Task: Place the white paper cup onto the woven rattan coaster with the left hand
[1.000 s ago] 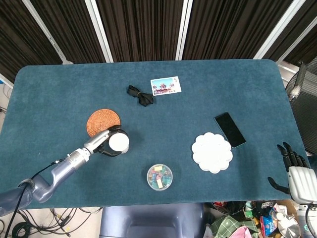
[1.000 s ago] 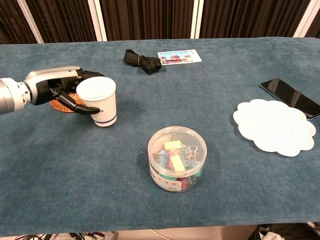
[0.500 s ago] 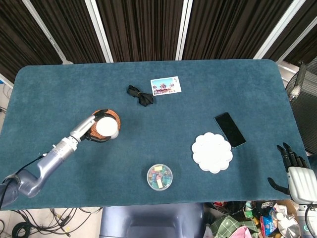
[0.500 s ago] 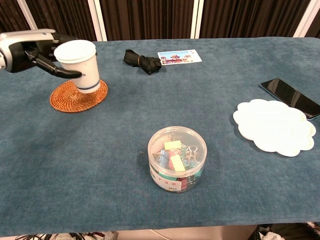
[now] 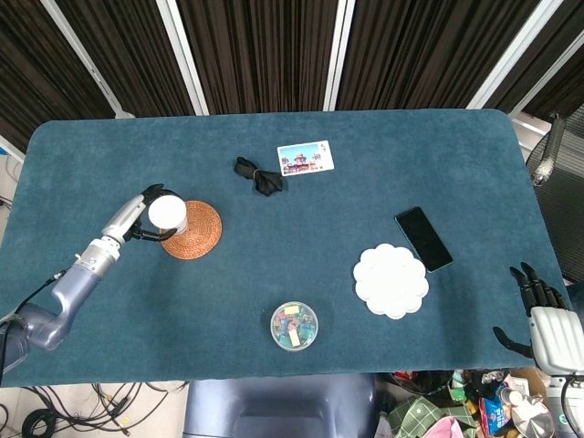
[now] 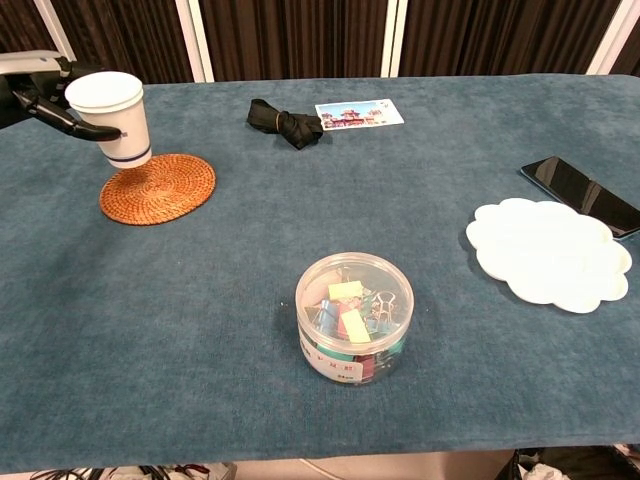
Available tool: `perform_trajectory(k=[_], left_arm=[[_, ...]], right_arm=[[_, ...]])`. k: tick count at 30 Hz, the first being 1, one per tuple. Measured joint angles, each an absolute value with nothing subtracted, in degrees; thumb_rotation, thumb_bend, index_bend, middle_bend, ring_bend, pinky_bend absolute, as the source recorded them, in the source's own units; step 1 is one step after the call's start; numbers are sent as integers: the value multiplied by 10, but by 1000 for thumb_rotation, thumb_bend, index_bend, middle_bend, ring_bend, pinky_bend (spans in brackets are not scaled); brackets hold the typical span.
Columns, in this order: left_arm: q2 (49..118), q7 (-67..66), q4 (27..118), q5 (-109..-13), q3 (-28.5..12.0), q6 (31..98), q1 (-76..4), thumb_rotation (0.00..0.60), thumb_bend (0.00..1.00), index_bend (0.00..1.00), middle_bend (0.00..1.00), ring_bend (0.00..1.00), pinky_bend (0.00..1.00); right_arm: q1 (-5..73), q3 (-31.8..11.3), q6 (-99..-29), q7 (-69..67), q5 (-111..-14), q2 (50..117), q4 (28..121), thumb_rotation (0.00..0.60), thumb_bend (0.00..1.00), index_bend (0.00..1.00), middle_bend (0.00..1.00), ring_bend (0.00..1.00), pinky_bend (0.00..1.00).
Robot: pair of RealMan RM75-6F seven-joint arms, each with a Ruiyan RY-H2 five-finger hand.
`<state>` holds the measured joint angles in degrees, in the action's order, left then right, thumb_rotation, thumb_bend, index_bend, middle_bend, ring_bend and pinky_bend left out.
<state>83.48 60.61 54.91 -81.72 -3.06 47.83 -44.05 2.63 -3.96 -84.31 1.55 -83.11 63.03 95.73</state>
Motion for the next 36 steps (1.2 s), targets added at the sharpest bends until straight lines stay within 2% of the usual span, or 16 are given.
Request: perform_trajectory(k=[13, 17, 20, 21, 24, 27, 30, 36], left_arm=[[899, 679, 452, -852, -14, 456, -454, 600, 342, 275, 338, 0, 34], [919, 699, 424, -860, -12, 457, -457, 600, 296, 263, 320, 0, 29], [926, 707, 413, -869, -8, 458, -461, 600, 199, 167, 256, 0, 10], [927, 708, 411, -871, -6, 458, -461, 600, 154, 100, 212, 0, 4], [925, 706, 409, -878, 2, 452, -464, 600, 61, 4, 117, 0, 0], [913, 702, 414, -889, 17, 433, -470, 600, 36, 0, 65, 0, 0], [893, 697, 430, -895, 25, 423, -475, 600, 36, 0, 55, 0, 0], [844, 680, 472, -883, 14, 442, -470, 600, 31, 0, 42, 0, 0]], right_arm=[[27, -41, -841, 15, -829, 630, 957, 600, 124, 4, 0, 125, 162], [27, -41, -843, 12, -830, 629, 957, 600, 123, 4, 0, 125, 162], [27, -41, -841, 10, -830, 628, 957, 600, 122, 4, 0, 125, 162], [27, -41, -841, 10, -830, 628, 957, 600, 122, 4, 0, 125, 162], [27, -41, -842, 9, -830, 628, 957, 600, 123, 4, 0, 125, 162], [27, -42, -844, 10, -830, 629, 956, 600, 123, 4, 0, 125, 162], [26, -42, -845, 10, -830, 629, 956, 600, 123, 4, 0, 125, 162], [26, -41, -845, 9, -831, 629, 957, 600, 124, 4, 0, 125, 162]])
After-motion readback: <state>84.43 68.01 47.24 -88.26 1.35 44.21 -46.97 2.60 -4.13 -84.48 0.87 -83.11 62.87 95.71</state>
